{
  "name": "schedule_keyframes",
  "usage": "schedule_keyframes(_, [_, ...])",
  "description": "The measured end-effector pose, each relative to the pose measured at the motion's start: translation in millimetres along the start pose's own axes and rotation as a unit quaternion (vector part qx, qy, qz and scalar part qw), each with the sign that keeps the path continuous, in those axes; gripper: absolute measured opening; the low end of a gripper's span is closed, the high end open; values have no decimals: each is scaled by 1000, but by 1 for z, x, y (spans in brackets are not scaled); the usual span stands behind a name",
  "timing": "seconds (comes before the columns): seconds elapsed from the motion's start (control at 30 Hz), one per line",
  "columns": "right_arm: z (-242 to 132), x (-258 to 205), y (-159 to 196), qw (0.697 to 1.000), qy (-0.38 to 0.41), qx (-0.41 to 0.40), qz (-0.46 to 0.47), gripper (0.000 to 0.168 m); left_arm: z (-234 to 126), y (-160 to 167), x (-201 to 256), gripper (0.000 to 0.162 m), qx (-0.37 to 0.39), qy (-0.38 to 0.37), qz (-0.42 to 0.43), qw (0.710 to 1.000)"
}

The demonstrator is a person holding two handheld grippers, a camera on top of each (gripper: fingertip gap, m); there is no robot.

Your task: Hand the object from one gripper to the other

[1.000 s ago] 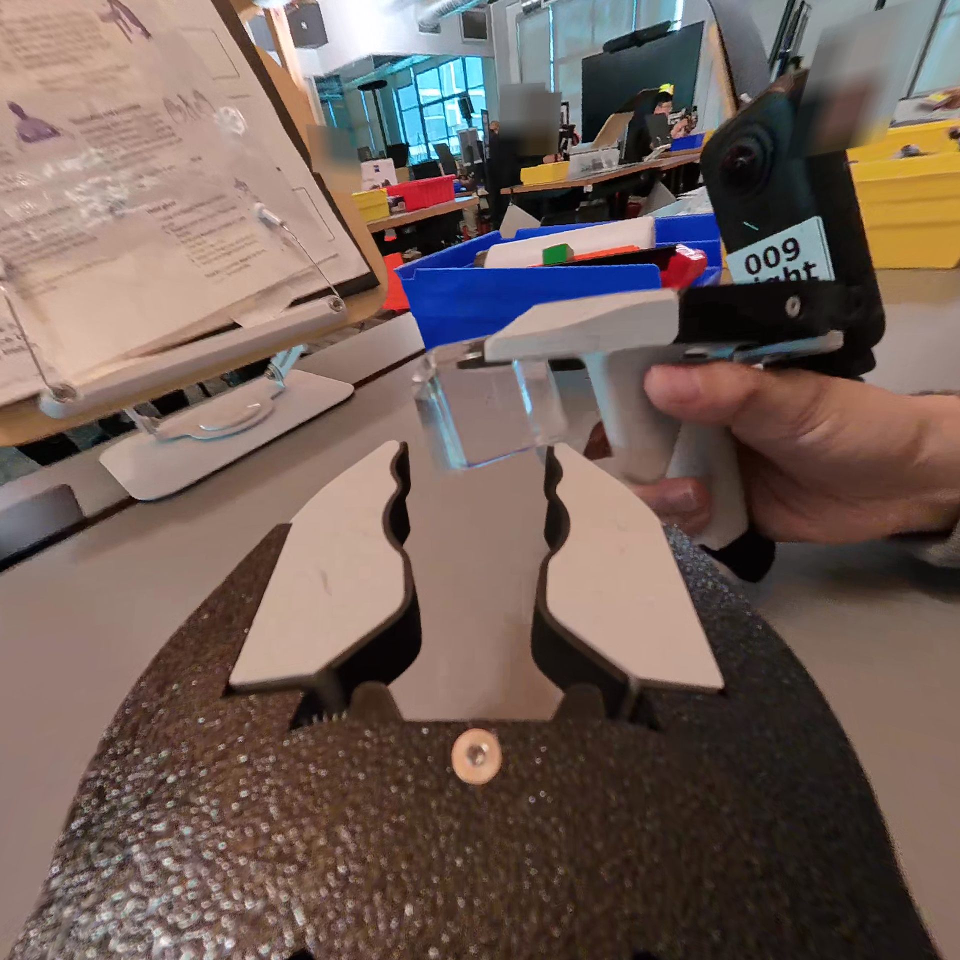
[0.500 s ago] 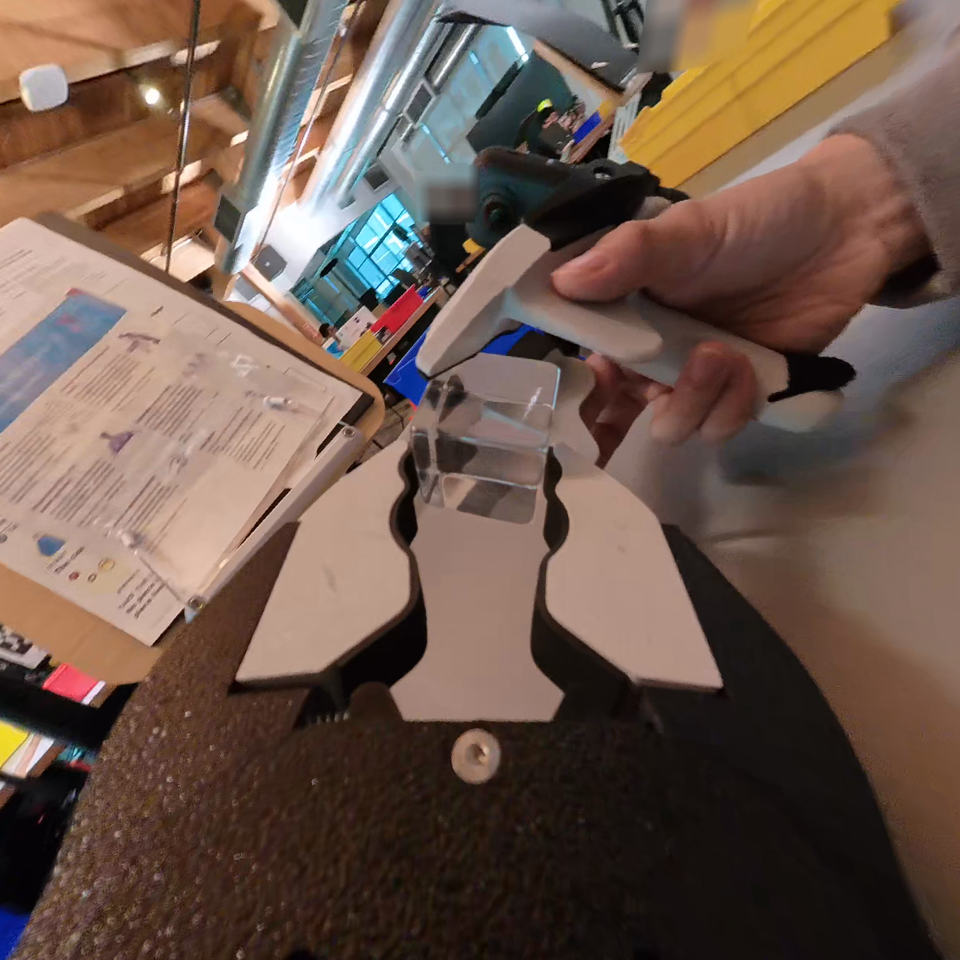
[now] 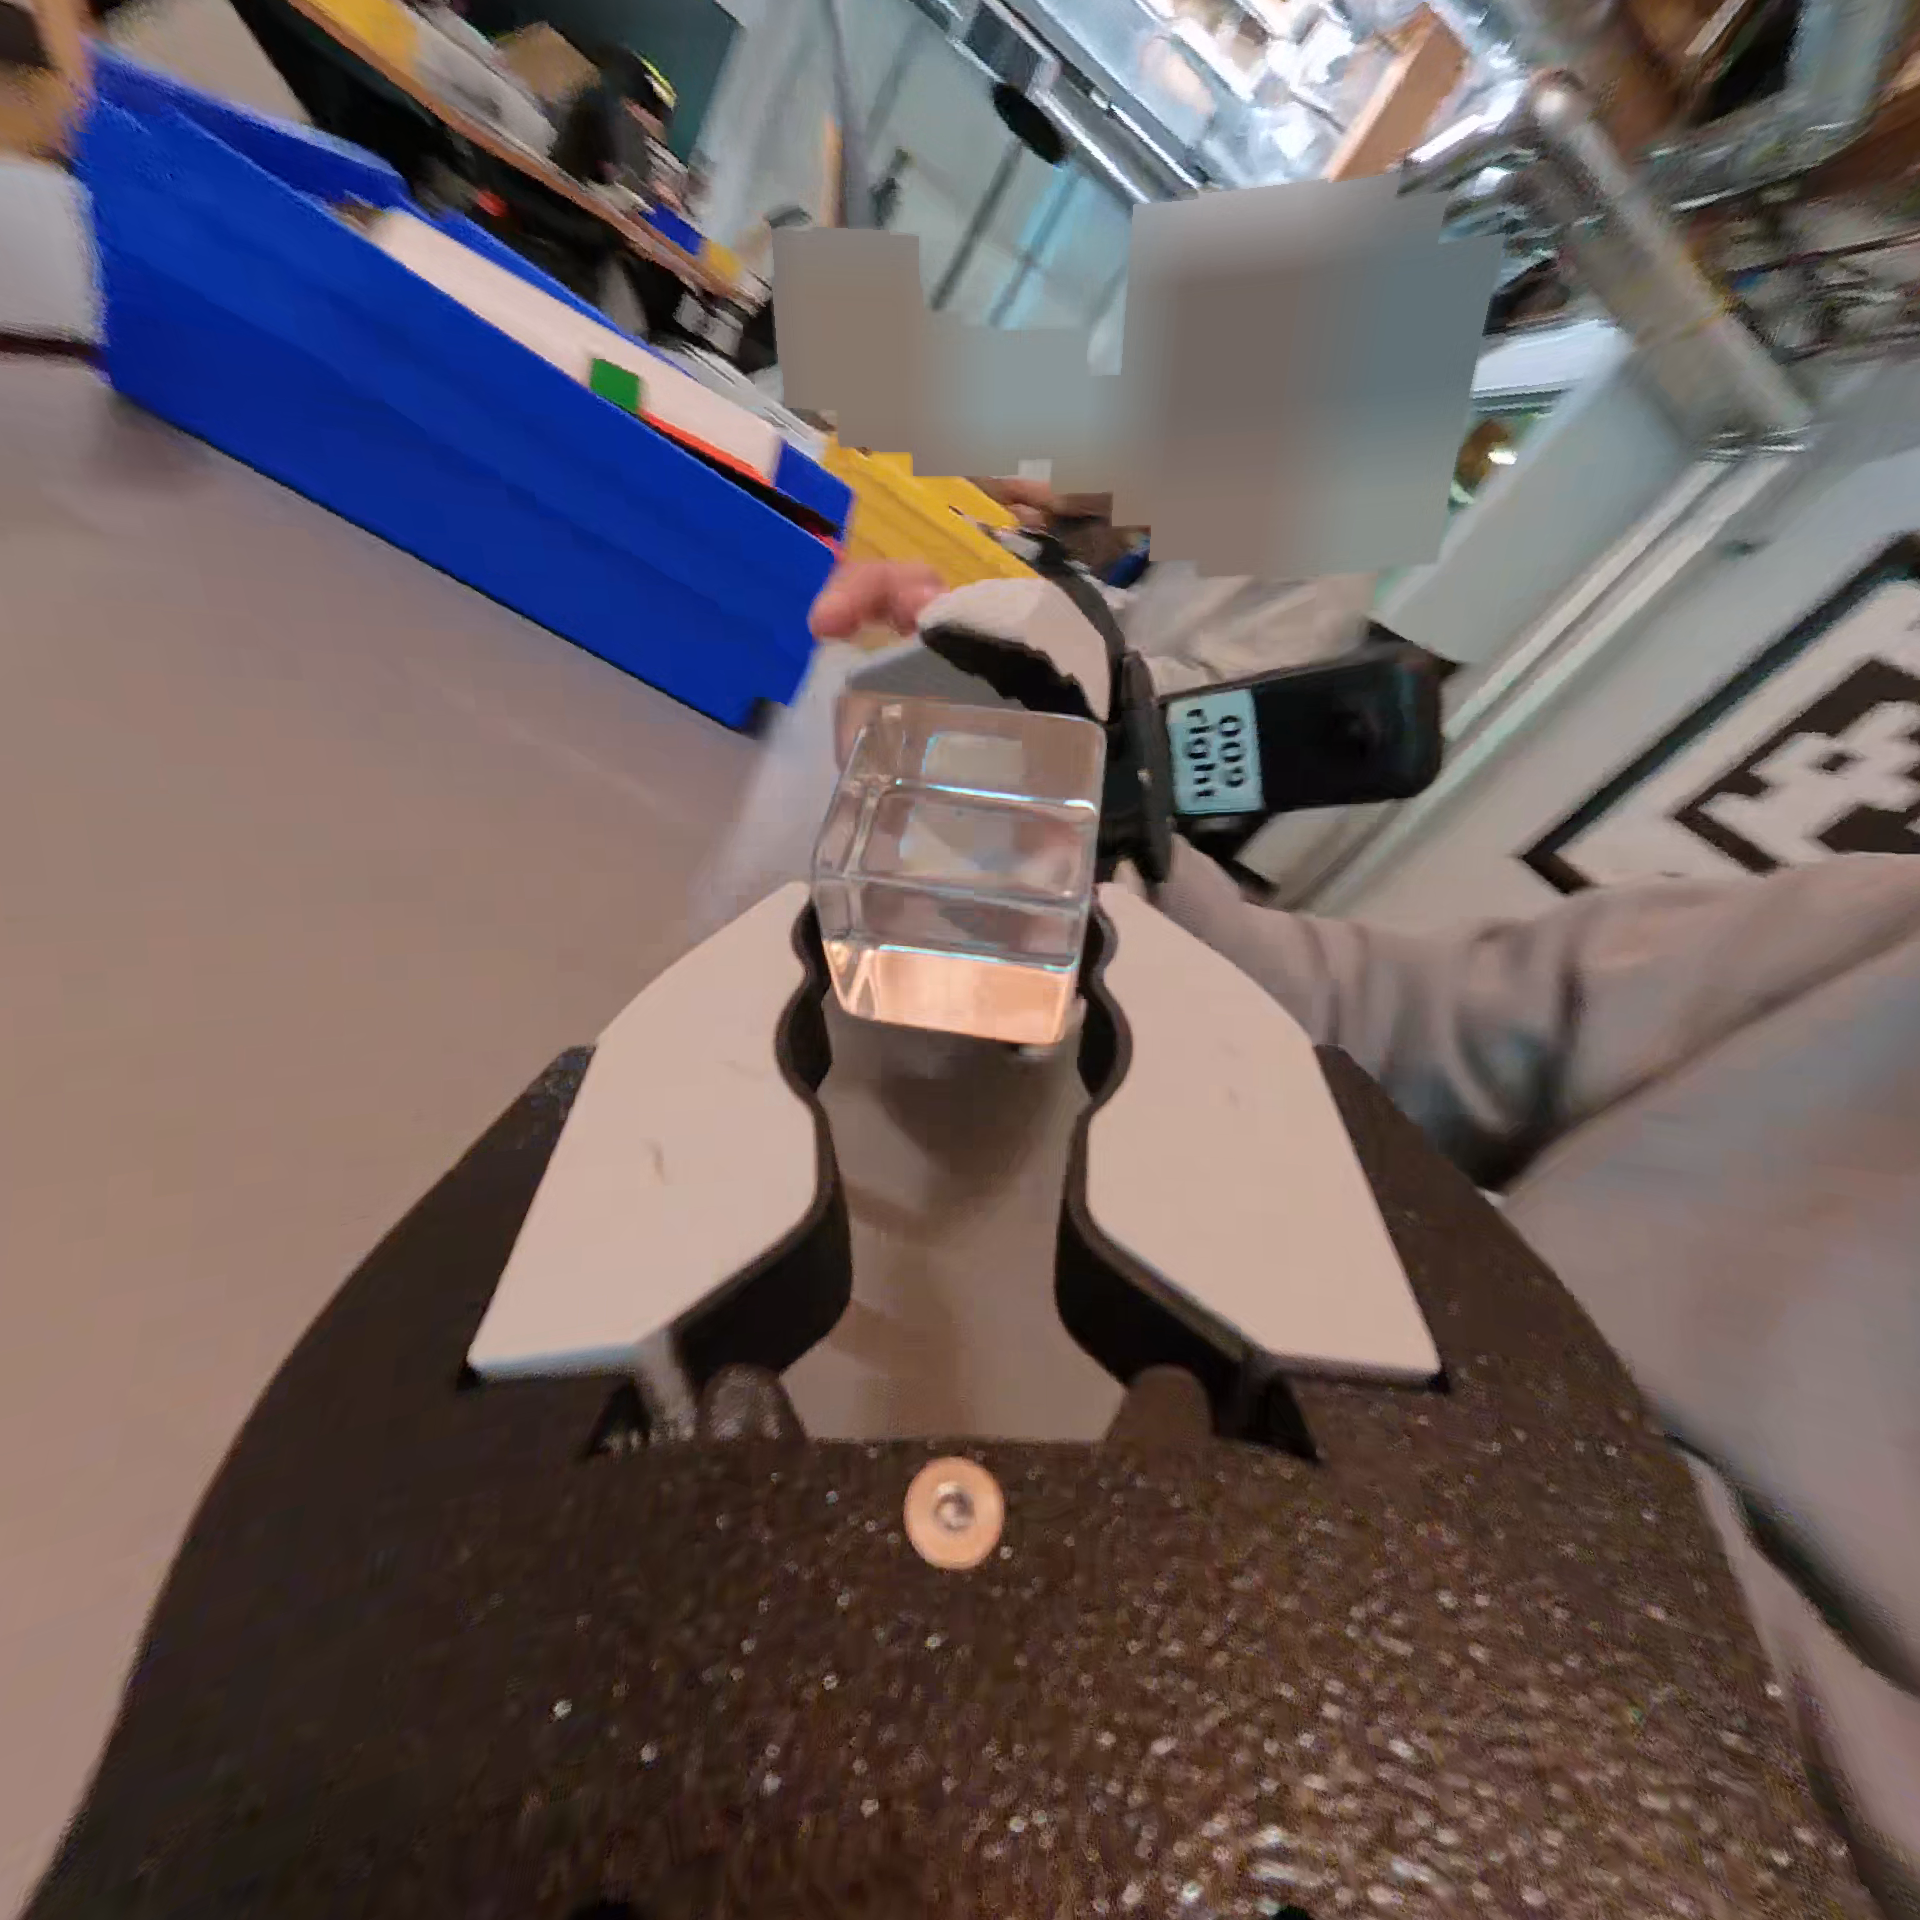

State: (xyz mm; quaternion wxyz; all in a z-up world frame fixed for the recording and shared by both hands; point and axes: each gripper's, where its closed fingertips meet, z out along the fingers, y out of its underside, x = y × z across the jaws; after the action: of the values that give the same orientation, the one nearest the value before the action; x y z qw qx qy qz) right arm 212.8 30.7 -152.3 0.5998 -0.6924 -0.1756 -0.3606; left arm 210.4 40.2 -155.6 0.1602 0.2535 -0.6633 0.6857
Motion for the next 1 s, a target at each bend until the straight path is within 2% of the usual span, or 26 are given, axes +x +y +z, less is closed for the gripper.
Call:
schedule_keyframes(0.13, [3, -12, 1, 995, -11, -26, -96, 88, 2, 28, 8, 45, -95, 44, -44, 994])
schedule_keyframes(0.23, [6, -23, -4, 994, -31, -21, -103, 88, 5, 47, 13, 45, -148, 71, -60, 985])
schedule_keyframes(0.33, [9, -35, -8, 993, -54, -18, -105, 84, 11, 56, 21, 45, -168, 96, -72, 978])
schedule_keyframes(0.4, [10, -42, -9, 992, -71, -15, -99, 73, 13, 59, 24, 45, -173, 106, -74, 976])
schedule_keyframes(0.47, [10, -50, -6, 990, -93, -24, -105, 48, 14, 58, 23, 45, -169, 107, -77, 977])
schedule_keyframes(0.53, [14, -46, 1, 990, -81, -56, -97, 48, 13, 55, 17, 45, -159, 94, -77, 980])
schedule_keyframes(0.6, [18, -39, 11, 988, -59, -107, -94, 47, 12, 51, 6, 45, -139, 63, -61, 986])
schedule_keyframes(0.7, [16, -26, 40, 963, -27, -212, -166, 46, 12, 42, -21, 48, -111, -48, -3, 993])
schedule_keyframes(0.77, [12, -12, 56, 938, 6, -275, -213, 47, 9, 32, -36, 64, -88, -123, 40, 988])
schedule_keyframes(0.9, [10, 1, 70, 907, 41, -340, -245, 47, 9, 17, -43, 67, -54, -211, 86, 972])
schedule_keyframes(1.0, [9, 4, 72, 891, 54, -364, -266, 47, 14, 26, -54, 70, -72, -267, 97, 956])
